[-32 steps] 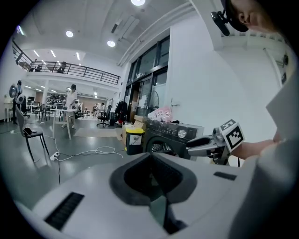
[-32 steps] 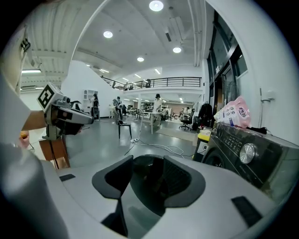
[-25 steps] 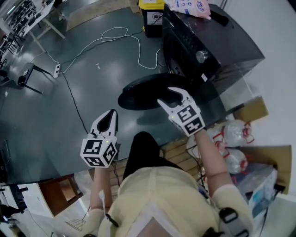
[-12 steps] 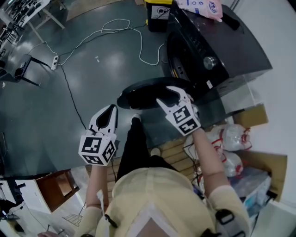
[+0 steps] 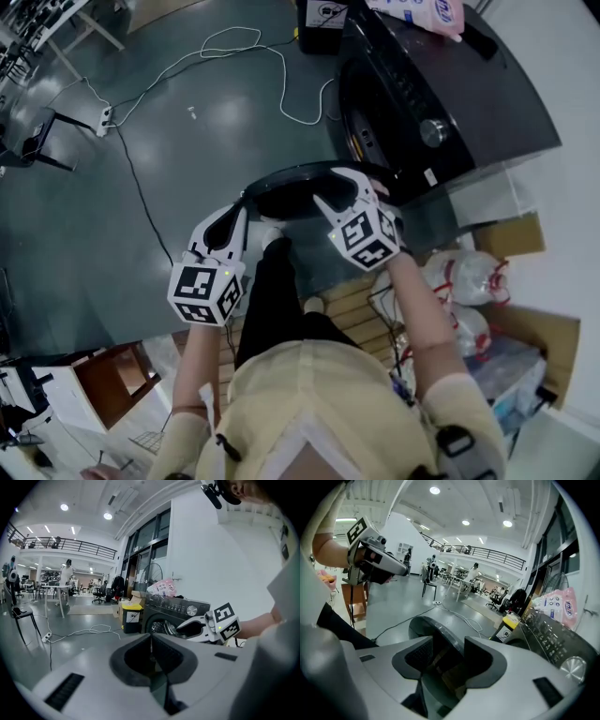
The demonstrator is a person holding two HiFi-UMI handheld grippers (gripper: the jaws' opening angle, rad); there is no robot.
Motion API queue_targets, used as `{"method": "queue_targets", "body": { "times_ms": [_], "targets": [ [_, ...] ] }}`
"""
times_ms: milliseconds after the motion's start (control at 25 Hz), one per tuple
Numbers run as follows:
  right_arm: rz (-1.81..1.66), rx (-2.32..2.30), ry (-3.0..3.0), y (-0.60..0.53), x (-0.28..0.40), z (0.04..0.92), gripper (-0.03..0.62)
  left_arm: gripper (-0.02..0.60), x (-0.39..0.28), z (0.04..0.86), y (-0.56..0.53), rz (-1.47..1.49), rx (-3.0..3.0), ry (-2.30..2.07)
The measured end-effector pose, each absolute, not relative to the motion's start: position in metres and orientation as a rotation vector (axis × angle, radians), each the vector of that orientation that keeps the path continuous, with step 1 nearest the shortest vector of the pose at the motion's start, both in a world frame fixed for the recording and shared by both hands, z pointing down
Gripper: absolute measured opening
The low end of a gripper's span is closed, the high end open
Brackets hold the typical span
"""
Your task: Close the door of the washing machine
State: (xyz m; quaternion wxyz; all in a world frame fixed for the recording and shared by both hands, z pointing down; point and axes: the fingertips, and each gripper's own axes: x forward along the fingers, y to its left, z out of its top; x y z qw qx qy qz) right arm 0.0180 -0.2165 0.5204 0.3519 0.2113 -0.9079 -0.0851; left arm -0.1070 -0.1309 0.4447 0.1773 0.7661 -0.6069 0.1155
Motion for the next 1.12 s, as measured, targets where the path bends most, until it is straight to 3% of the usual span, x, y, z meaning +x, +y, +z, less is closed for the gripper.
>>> {"method": "queue_targets", "body": {
  "times_ms": [1120],
  "targets": [
    [-0.224,0.576,-2.260,-0.279,-0.009,0.541,0.160,0.011,-0.122,0.463,-0.145,0.319,2.136,-1.698]
  ]
}}
